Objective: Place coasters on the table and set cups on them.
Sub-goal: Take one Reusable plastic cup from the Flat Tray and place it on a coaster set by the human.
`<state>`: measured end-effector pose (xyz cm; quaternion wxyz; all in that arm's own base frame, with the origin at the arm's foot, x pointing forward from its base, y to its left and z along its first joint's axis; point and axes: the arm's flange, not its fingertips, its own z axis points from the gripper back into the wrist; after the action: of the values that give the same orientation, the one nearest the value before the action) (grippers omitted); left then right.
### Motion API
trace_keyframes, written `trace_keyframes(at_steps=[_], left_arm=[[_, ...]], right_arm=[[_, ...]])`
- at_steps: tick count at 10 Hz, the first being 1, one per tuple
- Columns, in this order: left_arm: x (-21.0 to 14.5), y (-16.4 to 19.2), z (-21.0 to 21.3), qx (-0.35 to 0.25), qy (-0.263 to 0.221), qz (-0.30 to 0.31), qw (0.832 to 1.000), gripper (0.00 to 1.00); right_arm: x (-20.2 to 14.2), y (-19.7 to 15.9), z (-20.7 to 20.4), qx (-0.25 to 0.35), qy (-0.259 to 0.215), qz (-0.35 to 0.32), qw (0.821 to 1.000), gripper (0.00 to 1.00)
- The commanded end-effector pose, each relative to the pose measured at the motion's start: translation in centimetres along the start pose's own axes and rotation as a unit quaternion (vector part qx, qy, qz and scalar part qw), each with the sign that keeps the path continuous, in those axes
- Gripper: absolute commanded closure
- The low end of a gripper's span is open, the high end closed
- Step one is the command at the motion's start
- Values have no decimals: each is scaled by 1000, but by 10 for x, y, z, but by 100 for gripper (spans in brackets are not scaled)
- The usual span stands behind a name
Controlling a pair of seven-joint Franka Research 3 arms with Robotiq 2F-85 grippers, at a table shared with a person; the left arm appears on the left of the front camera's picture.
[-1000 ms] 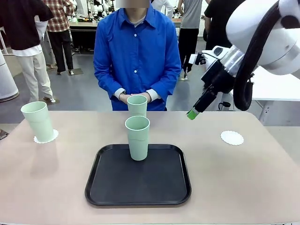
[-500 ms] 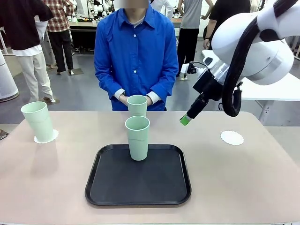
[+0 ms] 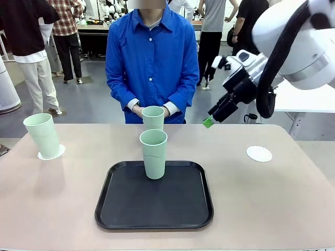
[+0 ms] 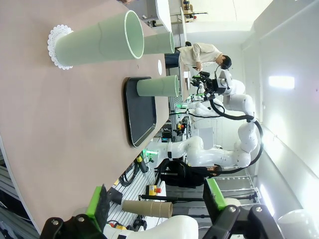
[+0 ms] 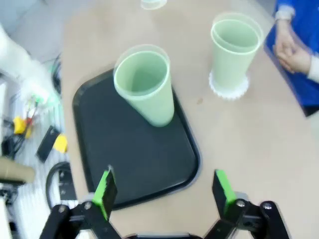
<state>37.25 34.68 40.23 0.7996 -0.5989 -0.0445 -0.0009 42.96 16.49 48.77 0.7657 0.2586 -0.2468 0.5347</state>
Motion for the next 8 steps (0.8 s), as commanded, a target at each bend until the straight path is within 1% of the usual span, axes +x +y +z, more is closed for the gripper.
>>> trace_keyframes(at_steps=[1, 3, 4, 5, 6, 7, 8], left_arm=[[-2, -1, -1, 5, -4, 2, 1000, 0], [-2, -1, -1, 5, -4, 2, 1000, 0], [-2, -1, -1, 5, -4, 2, 1000, 0], [-2, -1, -1, 5, -4, 2, 1000, 0], [-2, -1, -1, 5, -4, 2, 1000, 0], [-2, -1, -1, 5, -4, 2, 1000, 0], [-2, -1, -1, 5, -4, 2, 1000, 0]], right_arm=[[-37, -10, -22, 75, -156, 136, 976, 0], [-62, -28, -57, 103, -232, 160, 954, 0], [-74, -30, -78, 119, -264, 166, 943, 0], [-82, -28, -94, 139, -274, 177, 935, 0], [-91, -30, -103, 135, -281, 184, 932, 0], [-98, -32, -117, 119, -276, 191, 934, 0], [-106, -35, -127, 120, -265, 174, 941, 0]])
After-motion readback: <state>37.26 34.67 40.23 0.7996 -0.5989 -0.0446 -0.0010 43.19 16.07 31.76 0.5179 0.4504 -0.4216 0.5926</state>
